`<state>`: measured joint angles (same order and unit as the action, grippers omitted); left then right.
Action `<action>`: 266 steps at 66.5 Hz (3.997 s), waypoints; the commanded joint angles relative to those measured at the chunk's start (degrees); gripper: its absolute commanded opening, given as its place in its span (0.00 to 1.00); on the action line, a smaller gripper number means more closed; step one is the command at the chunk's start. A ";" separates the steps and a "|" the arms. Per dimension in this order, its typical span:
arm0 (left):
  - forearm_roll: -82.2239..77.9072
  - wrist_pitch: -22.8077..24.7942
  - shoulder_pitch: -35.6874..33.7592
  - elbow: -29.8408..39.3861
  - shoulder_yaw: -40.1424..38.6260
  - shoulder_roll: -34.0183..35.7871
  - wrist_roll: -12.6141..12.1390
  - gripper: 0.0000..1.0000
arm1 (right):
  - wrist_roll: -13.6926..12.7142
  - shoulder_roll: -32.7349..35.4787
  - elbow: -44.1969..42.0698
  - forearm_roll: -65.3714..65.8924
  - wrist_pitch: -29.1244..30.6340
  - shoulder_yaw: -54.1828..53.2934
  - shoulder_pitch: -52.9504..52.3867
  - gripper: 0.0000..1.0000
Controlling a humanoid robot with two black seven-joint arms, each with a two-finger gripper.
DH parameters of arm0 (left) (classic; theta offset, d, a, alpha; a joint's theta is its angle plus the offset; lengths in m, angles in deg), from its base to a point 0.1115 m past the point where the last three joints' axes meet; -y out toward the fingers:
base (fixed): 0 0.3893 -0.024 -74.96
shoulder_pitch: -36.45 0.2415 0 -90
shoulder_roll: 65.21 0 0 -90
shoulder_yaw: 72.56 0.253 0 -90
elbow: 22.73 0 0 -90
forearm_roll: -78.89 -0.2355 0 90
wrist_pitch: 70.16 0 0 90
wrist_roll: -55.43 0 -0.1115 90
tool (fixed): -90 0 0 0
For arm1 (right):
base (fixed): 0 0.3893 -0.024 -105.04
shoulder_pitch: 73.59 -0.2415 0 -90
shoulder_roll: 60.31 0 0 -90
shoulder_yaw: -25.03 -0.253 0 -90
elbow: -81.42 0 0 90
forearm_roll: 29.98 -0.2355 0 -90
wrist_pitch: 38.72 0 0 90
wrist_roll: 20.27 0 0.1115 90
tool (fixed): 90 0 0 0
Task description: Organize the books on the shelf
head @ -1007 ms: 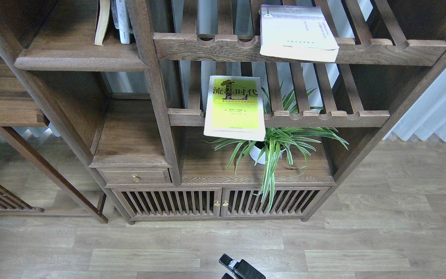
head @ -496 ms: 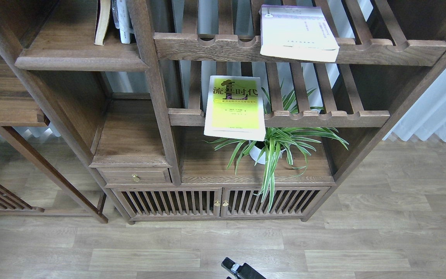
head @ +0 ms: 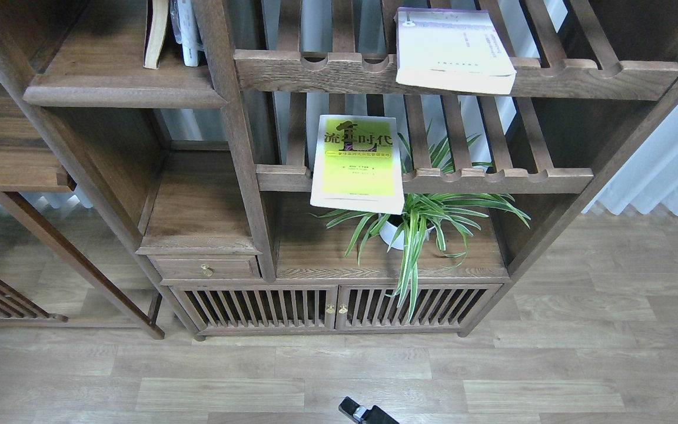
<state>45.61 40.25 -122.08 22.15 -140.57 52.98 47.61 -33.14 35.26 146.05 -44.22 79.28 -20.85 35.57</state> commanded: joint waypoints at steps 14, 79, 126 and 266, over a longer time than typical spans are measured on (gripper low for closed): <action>-0.03 0.51 -2.40 -5.06 3.76 -1.65 1.57 0.05 | 0.04 -0.30 0.06 -0.09 0.00 0.00 0.09 0.98; -1.17 1.21 -11.54 -11.04 23.88 -1.12 5.26 0.07 | 0.13 -0.39 0.41 -0.53 0.00 -0.27 0.97 0.98; -2.14 2.53 -11.10 -11.04 26.88 -0.24 6.15 0.17 | 0.13 -0.48 0.41 -0.62 0.00 -0.35 0.61 0.98; 8.41 -2.40 1.82 25.52 7.10 16.72 5.00 1.00 | -0.57 -0.57 7.97 -2.73 0.00 -6.77 0.00 0.98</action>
<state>51.95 36.84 -120.37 45.79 -130.33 69.47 52.90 -33.80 34.62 153.11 -46.82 79.28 -27.56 35.49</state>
